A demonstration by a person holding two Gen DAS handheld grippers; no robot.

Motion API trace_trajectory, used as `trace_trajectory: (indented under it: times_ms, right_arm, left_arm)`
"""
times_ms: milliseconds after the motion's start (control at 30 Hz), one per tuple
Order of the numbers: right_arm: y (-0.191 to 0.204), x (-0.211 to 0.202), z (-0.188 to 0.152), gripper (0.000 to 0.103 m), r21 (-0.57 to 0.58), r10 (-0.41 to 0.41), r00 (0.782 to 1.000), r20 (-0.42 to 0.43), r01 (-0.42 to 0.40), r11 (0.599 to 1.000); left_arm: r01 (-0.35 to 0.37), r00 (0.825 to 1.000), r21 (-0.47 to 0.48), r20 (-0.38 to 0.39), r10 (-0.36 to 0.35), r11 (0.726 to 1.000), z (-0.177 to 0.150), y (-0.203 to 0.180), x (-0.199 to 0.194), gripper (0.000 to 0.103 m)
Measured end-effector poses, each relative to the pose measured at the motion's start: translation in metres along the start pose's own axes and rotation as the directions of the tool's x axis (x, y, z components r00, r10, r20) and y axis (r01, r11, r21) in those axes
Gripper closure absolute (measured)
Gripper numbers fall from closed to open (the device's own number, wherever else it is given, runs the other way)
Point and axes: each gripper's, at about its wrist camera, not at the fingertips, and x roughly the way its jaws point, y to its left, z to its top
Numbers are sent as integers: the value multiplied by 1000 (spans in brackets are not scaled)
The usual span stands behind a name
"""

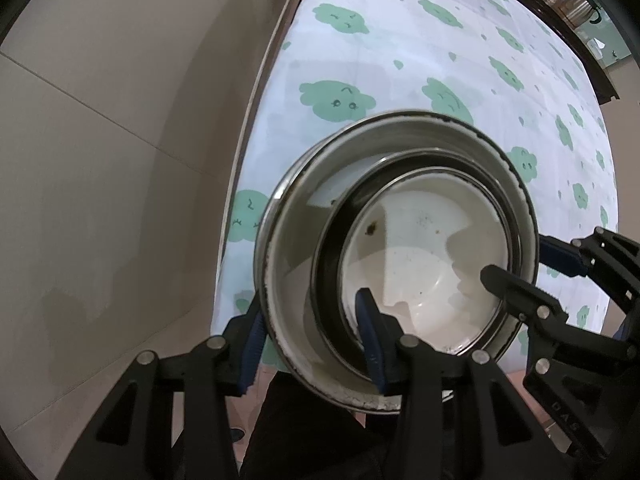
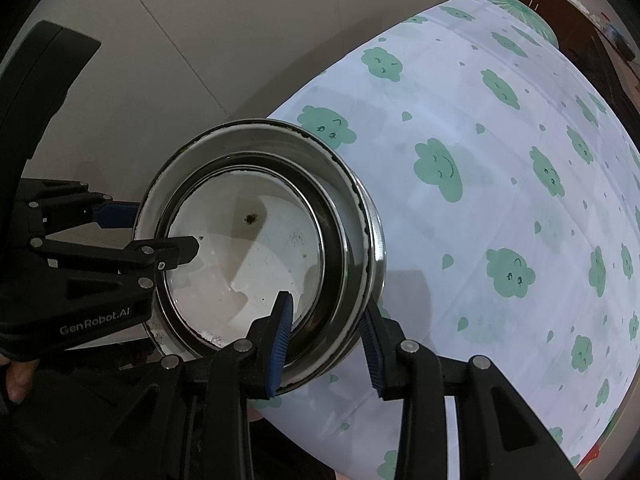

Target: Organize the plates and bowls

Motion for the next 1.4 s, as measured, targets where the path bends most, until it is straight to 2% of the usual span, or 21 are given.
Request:
trace_trajectory:
  times_ms: [433, 533, 800, 833, 967, 1067, 1200, 1333, 1400]
  right_arm:
    - [0, -5, -1, 66, 14, 2, 1000, 15, -3, 1000]
    - [0, -6, -1, 66, 14, 8, 1000, 19, -8, 1000]
    - [0, -9, -4, 66, 5, 11, 999, 42, -12, 1000]
    - [1, -9, -4, 65, 1, 8, 999, 45, -8, 1000]
    - [1, -13, -8, 47, 7, 12, 997, 76, -13, 1000]
    - [4, -16, -12, 46, -1, 1, 996, 86, -1, 1000]
    - [8, -18, -18, 46, 22, -38, 995, 91, 36, 999]
    - [15, -30, -25, 45, 89, -87, 988, 129, 76, 993]
    - [23, -37, -31, 45, 120, -106, 982, 156, 88, 989]
  left_arm:
    - [-10, 1000, -4, 11, 10, 1000, 2, 0, -7, 63]
    - [-22, 999, -6, 24, 22, 1000, 1, -1, -11, 59]
    - [-42, 998, -12, 38, 42, 999, -2, -1, -14, 59]
    - [-50, 998, -8, 41, 50, 999, -3, -2, -15, 59]
    - [-39, 998, -9, 40, 40, 999, -6, -4, -14, 51]
    - [-30, 998, 0, 48, 30, 1000, -8, -5, -13, 48]
    - [-31, 995, 39, 91, 27, 999, -14, -1, -21, 46]
    - [-20, 990, 100, 144, 5, 995, -19, 3, -35, 45]
    - [-39, 983, 144, 182, 13, 989, -23, 4, -42, 45]
